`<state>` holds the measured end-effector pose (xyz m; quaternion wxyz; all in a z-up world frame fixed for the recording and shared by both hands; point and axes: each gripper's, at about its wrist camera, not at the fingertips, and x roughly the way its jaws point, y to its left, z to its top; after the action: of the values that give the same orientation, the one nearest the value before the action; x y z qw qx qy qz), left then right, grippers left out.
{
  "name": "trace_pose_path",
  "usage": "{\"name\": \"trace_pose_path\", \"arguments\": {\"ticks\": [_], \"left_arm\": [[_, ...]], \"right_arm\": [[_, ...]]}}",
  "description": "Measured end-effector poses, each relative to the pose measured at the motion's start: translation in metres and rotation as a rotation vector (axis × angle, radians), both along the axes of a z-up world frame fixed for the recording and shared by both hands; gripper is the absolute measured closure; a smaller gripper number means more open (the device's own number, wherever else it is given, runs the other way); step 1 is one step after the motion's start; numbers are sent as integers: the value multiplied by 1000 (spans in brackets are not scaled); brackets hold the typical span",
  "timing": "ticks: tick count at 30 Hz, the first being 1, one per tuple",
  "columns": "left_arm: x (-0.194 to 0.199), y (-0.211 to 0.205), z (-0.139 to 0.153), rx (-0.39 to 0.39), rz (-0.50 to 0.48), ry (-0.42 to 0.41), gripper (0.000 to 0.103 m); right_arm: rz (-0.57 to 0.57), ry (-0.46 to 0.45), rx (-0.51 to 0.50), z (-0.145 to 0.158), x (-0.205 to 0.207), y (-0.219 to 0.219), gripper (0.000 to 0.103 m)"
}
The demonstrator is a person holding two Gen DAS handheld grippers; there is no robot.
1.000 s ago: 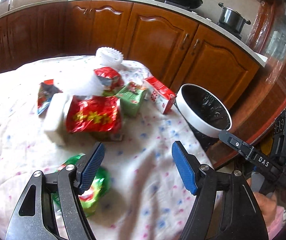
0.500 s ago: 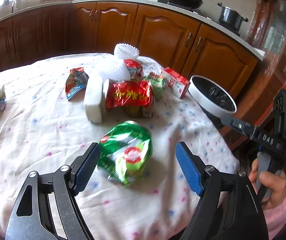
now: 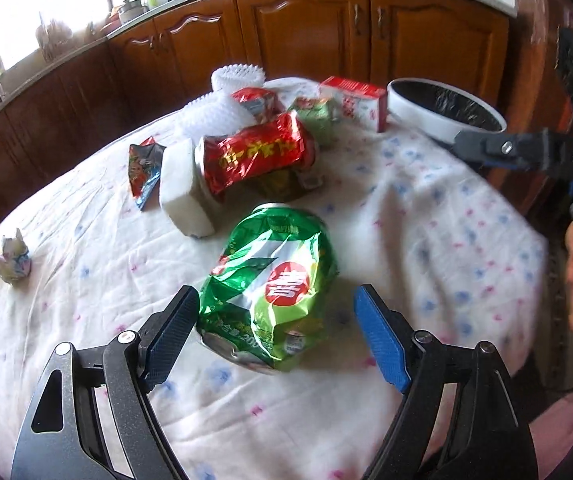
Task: Collect trash
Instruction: 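Grasp the green can with the left tool while the right tool grasps the red carton, then carry the green can and red carton over the bin and release both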
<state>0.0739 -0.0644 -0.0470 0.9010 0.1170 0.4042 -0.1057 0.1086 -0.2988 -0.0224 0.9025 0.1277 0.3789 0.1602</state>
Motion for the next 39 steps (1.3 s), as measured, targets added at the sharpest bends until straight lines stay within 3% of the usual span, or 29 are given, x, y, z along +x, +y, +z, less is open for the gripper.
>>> {"name": "trace_pose_path", "arguments": {"ticks": [1,3,4,7,13,18,20,23,39], "left_arm": [[2,1,-3,13,10,2,34],[6,4,-6,1,21,8,37],[7,7,-5,-24,23,8,62],[14,16,2,-107,43,15,70],[22,33,16,-343,72,26,71],[27,34,26,-436,81,21,71],[30,32,28,-445,82,20,71],[36,26,31,-453,81,21,71],[57,-22,54,-400,27,-8,72]], "right_arm": [[-1,-6,-5,1,4,-1,21],[-5,-19,-18,3,12,-2,21],[-7,-25,-22,4,16,-2,21],[-10,-56,-46,9,36,-1,22],[9,-61,-114,9,84,9,39],[42,-26,-190,-6,120,21,50],[50,1,-214,-16,130,24,62],[50,4,-212,-20,130,22,72],[-26,-99,-49,25,36,-31,72]]}}
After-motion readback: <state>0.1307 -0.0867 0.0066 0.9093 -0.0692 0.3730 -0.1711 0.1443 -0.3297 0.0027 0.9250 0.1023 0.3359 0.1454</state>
